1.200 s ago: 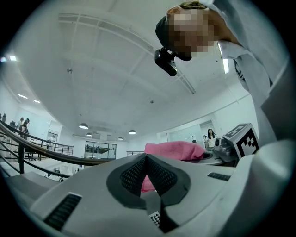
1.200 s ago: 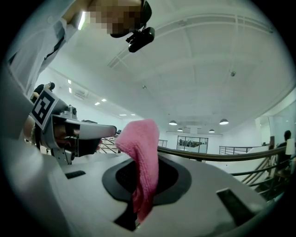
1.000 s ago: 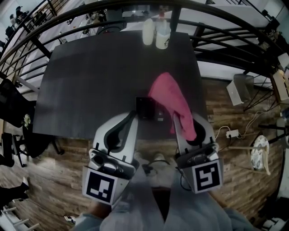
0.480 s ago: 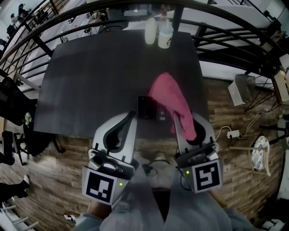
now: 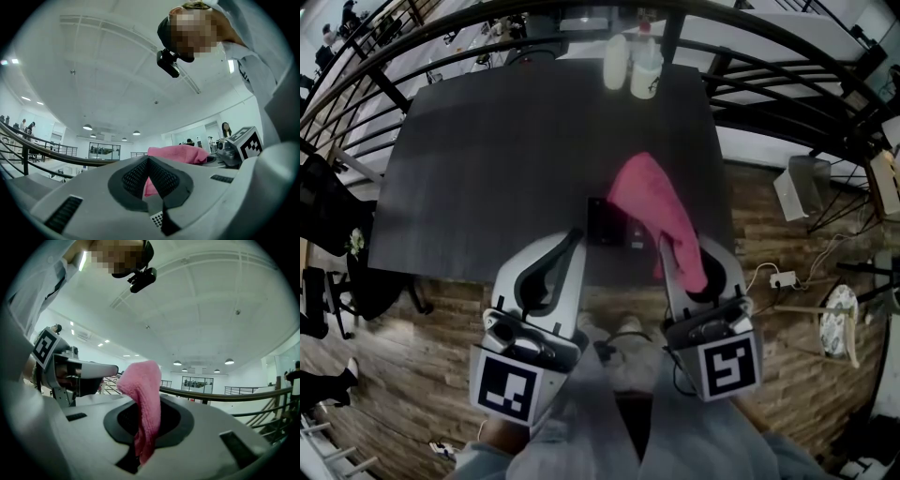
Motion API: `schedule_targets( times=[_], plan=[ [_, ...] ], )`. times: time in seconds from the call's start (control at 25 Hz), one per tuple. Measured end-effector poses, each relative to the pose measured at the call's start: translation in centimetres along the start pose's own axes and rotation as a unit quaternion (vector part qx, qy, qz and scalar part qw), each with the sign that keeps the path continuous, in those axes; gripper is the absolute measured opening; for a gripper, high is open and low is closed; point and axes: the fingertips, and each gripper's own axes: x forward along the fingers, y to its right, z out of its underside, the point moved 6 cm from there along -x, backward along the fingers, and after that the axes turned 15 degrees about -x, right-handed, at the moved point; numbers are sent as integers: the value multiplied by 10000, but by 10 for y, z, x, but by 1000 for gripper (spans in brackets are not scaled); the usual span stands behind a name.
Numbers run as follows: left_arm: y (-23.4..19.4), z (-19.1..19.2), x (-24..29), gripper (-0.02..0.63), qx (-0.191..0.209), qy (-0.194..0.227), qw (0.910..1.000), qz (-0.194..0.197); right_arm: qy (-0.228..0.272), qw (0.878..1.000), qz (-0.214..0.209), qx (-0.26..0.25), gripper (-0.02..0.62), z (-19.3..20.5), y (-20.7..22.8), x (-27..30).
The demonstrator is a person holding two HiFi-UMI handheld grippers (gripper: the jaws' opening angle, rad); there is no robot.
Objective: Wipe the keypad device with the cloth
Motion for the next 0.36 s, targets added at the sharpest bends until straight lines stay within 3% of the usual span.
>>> schedule_targets(
  times=[0.36],
  plan=[
    [-2, 1, -1, 0, 9, -4, 10000, -22, -45, 10000, -54, -15, 40, 2, -1, 1]
  ],
)
